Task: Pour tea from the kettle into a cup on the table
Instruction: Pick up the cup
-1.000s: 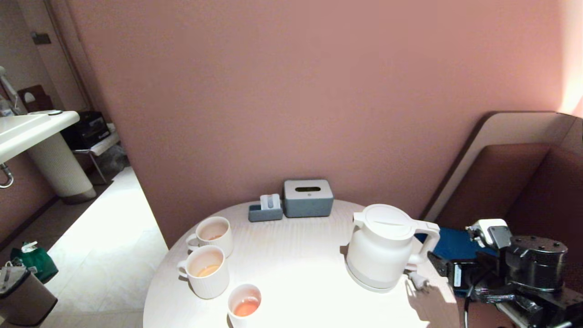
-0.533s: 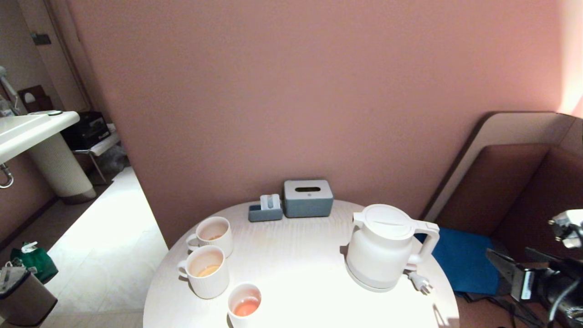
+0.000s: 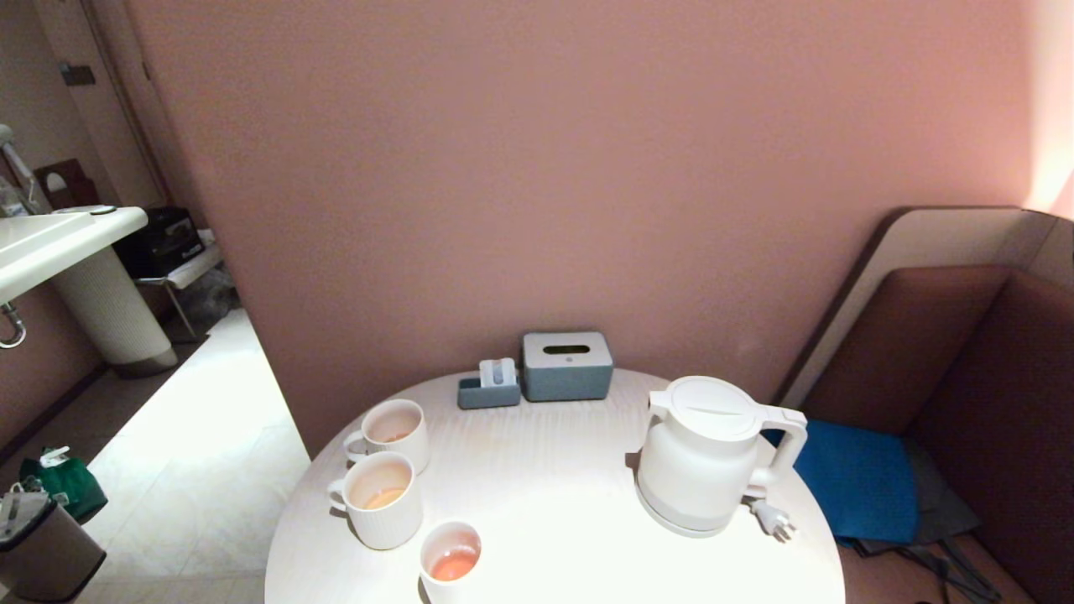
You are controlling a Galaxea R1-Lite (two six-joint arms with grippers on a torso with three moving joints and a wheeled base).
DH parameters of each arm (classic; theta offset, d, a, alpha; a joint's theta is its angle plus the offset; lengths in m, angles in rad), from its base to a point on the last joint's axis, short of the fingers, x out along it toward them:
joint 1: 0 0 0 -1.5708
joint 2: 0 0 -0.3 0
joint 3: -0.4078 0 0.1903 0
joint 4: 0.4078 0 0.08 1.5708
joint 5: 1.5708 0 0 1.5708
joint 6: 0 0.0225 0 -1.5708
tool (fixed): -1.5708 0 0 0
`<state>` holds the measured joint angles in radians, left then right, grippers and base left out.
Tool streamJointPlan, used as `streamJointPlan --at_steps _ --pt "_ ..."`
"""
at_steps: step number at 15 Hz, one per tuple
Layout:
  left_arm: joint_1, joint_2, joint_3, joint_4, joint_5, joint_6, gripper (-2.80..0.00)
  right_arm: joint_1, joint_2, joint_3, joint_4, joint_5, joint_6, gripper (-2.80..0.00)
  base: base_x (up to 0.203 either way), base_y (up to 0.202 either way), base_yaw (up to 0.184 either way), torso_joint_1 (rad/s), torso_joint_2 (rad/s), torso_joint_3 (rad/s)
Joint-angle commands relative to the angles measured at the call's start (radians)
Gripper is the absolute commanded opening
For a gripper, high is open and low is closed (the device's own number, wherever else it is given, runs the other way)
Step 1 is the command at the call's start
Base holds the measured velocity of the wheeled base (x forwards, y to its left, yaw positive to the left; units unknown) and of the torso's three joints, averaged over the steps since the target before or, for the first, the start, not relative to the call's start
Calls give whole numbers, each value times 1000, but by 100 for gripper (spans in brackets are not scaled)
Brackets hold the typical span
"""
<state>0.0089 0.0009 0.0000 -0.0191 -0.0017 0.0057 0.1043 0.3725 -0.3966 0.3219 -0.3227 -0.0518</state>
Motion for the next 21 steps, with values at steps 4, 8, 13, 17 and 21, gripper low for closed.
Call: streamJointPlan --at_steps 4,8,13,17,21 --pt "0 1 0 -1 0 0 -280 -148 -139 -46 99 76 58 -280 0 0 0 0 0 0" --pt "0 1 0 -1 0 0 -280 -119 -348 13 119 313 86 -280 0 0 0 0 0 0" --pt "0 1 0 -1 0 0 -280 -114 -373 278 -79 311 48 -280 0 0 0 0 0 0" --pt "0 1 0 -1 0 -1 -280 -114 -373 323 -171 287 -3 -280 0 0 0 0 0 0" --pt "0 1 0 -1 0 0 -280 -114 -373 363 -234 370 -105 -280 0 0 0 0 0 0"
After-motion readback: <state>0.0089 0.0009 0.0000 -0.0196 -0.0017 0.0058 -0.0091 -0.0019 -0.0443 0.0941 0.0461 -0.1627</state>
